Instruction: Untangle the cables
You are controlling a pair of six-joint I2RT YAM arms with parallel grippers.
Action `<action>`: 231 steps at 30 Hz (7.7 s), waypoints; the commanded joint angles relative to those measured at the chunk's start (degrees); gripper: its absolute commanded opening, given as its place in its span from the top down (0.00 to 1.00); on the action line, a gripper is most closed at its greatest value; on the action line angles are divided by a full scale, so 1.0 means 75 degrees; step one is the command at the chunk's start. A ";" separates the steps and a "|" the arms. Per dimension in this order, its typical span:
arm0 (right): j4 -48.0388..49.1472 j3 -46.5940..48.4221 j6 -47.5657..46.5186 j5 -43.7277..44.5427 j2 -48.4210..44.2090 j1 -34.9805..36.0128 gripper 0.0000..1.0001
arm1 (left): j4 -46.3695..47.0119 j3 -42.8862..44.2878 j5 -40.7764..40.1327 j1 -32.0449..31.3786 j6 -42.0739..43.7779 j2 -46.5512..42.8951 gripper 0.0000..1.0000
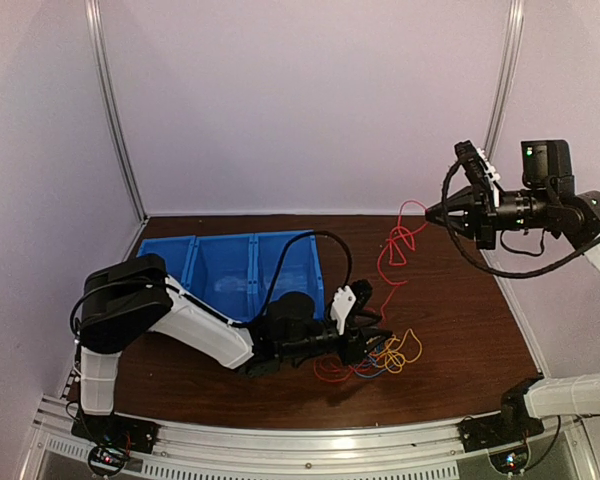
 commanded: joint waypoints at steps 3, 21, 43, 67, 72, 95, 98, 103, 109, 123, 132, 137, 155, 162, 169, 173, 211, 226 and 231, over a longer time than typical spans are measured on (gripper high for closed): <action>0.0270 -0.0076 0.0192 -0.0265 -0.0122 -0.0106 1.00 | 0.0643 -0.0013 0.0101 -0.0002 -0.0086 -0.0014 0.56; 0.0596 -0.0025 0.0554 -0.0479 -0.0194 -0.0443 1.00 | 0.0204 0.0223 -0.0795 0.0053 -0.0042 0.0136 1.00; 0.1773 -0.0193 0.0894 0.0873 0.0361 -0.0833 1.00 | -0.1082 -0.3847 -0.2492 0.0031 -0.0449 -0.4197 1.00; 0.3053 0.3238 0.1280 0.1451 0.5842 0.3600 1.00 | -0.9066 -0.1292 -0.6994 0.1477 -0.0242 -0.9455 1.00; 0.4042 0.4719 0.2102 0.1607 0.7527 0.4247 1.00 | -0.9568 -0.0555 -0.7603 0.1624 0.0135 -0.9489 1.00; 0.7053 0.9531 0.3608 0.2849 1.2416 0.5113 0.31 | -1.1566 0.0038 -0.8296 0.1669 -0.1287 -0.9653 1.00; 0.6328 0.9059 0.3364 0.2184 1.1932 0.4915 0.25 | -1.1643 -0.0078 -0.8549 0.1701 -0.1352 -0.9492 1.00; 0.5103 0.6673 0.2300 0.1109 1.0018 0.4438 0.11 | -1.1566 -0.0477 -0.7917 0.2450 -0.1454 -0.9009 1.00; 0.4299 0.3598 0.1097 0.0618 0.7563 0.4017 0.00 | -1.0741 -0.0825 -0.6459 0.3916 -0.0995 -0.8807 1.00; 0.2757 -0.0897 0.0014 0.0998 0.2598 0.1554 0.00 | -1.0590 0.0591 -0.4842 0.5959 0.0793 -0.7002 1.00; 0.3840 -0.3372 0.0391 0.0674 0.0808 -0.0293 0.00 | -0.9726 -0.1145 -0.3181 0.5959 -0.0095 -0.6797 1.00; 0.4483 -0.3744 0.0546 0.1369 0.0846 -0.0705 0.00 | -0.9624 -0.1435 -0.3129 0.5959 -0.0276 -0.6307 1.00; 0.4531 -0.4220 -0.0047 0.1021 0.0805 -0.0717 0.00 | -1.0107 -0.0818 -0.3062 0.5959 -0.0772 -0.4954 0.59; 0.4424 -0.4223 -0.0195 0.0994 0.0814 -0.0717 0.00 | -1.0331 -0.0714 -0.3419 0.5959 -0.0741 -0.5832 0.51; 0.4294 -0.4244 -0.0474 0.0893 0.0848 -0.0718 0.00 | -0.9412 -0.0888 -0.2436 0.5794 -0.0157 -0.7373 0.46; 0.3910 -0.4214 -0.1032 0.0645 0.0909 -0.0695 0.04 | -0.8310 -0.1260 -0.1148 0.5343 0.0240 -0.8127 0.46; 0.1337 -0.3655 -0.4081 0.4901 0.2013 0.4346 0.32 | -0.4277 -0.1669 -0.0401 0.0674 -0.1120 -0.2009 0.57; 0.1970 -0.3523 -0.4351 0.5464 0.2904 0.4919 0.35 | -0.4224 -0.1525 -0.0364 0.0674 -0.0979 -0.1553 0.80; 0.2080 -0.3593 -0.4466 0.5258 0.2983 0.5110 0.37 | -0.4070 -0.1594 -0.0304 0.0674 -0.1072 -0.1480 0.86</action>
